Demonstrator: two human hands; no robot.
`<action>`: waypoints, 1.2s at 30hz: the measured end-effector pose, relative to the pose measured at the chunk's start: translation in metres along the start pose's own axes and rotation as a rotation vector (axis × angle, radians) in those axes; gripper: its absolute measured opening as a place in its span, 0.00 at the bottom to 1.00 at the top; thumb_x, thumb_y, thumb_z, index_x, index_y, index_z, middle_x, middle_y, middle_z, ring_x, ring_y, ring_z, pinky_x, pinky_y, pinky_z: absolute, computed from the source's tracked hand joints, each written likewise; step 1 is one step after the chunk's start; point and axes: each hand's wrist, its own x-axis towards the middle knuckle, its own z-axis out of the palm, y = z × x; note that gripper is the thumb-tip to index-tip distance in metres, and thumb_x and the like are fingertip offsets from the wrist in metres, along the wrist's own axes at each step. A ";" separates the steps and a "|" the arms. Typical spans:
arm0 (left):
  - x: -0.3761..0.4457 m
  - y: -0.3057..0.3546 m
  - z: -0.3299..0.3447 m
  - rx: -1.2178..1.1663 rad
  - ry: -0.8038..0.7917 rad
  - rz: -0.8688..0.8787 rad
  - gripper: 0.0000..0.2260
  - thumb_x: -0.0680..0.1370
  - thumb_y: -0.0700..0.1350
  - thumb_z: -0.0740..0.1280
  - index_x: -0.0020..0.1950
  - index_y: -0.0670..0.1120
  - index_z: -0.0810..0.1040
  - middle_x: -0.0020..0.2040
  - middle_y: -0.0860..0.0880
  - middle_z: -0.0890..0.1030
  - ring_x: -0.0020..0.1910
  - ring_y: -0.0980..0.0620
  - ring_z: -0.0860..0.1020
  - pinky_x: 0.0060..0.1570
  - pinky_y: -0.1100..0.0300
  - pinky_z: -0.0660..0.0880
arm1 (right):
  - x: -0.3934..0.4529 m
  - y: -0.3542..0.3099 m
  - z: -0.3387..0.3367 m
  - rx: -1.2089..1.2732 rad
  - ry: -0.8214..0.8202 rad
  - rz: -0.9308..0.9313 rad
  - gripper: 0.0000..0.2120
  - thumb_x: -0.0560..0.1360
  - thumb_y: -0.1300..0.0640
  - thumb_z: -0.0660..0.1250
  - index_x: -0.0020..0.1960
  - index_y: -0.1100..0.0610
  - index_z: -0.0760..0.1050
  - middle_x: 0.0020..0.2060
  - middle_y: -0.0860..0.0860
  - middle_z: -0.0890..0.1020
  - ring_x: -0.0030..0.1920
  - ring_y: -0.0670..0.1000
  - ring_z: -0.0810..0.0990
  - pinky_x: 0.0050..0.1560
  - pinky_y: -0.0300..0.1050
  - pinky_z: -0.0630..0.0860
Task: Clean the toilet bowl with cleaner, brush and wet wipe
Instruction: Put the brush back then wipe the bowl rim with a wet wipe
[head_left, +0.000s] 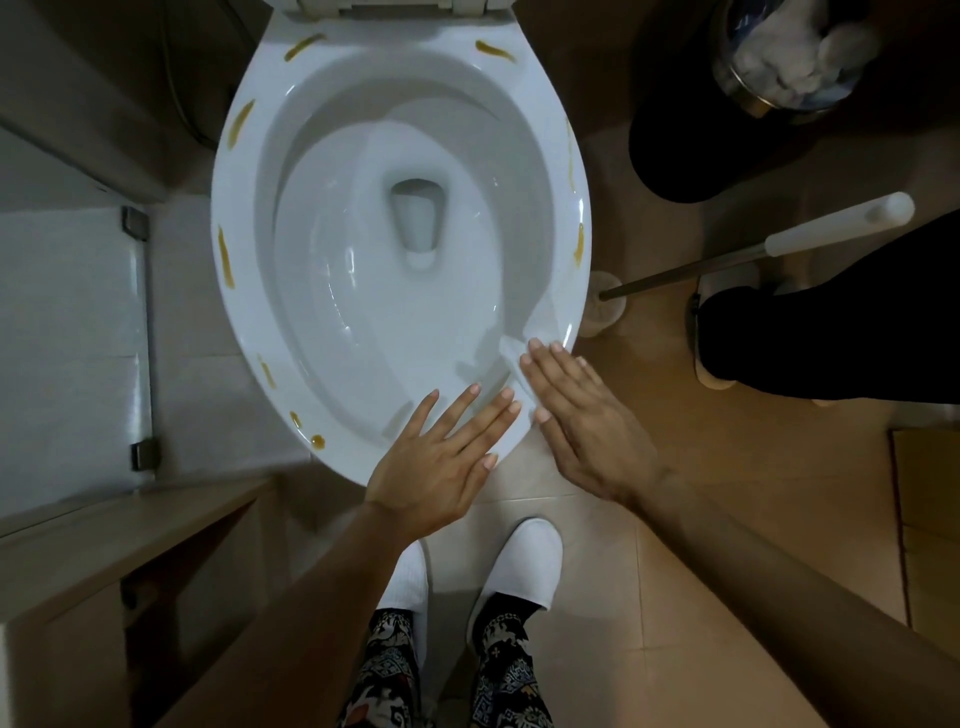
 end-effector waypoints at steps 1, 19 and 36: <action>0.000 0.000 0.000 -0.003 -0.003 0.002 0.24 0.82 0.52 0.47 0.78 0.50 0.51 0.77 0.52 0.55 0.76 0.49 0.55 0.71 0.44 0.57 | -0.002 0.000 0.001 -0.009 -0.015 -0.017 0.25 0.82 0.52 0.47 0.78 0.58 0.53 0.77 0.52 0.54 0.78 0.48 0.48 0.77 0.46 0.48; 0.000 0.001 -0.001 -0.005 -0.008 -0.008 0.24 0.82 0.52 0.47 0.78 0.50 0.51 0.77 0.52 0.55 0.76 0.49 0.57 0.71 0.44 0.57 | 0.000 0.012 -0.007 0.011 -0.050 0.010 0.25 0.82 0.50 0.44 0.78 0.53 0.50 0.78 0.48 0.52 0.78 0.45 0.46 0.77 0.42 0.42; -0.001 0.001 -0.002 0.003 -0.030 -0.018 0.24 0.82 0.53 0.43 0.78 0.50 0.49 0.78 0.52 0.54 0.76 0.49 0.55 0.72 0.44 0.55 | 0.031 0.023 -0.023 0.018 0.029 0.091 0.25 0.83 0.50 0.43 0.78 0.56 0.50 0.77 0.49 0.52 0.78 0.47 0.46 0.77 0.47 0.46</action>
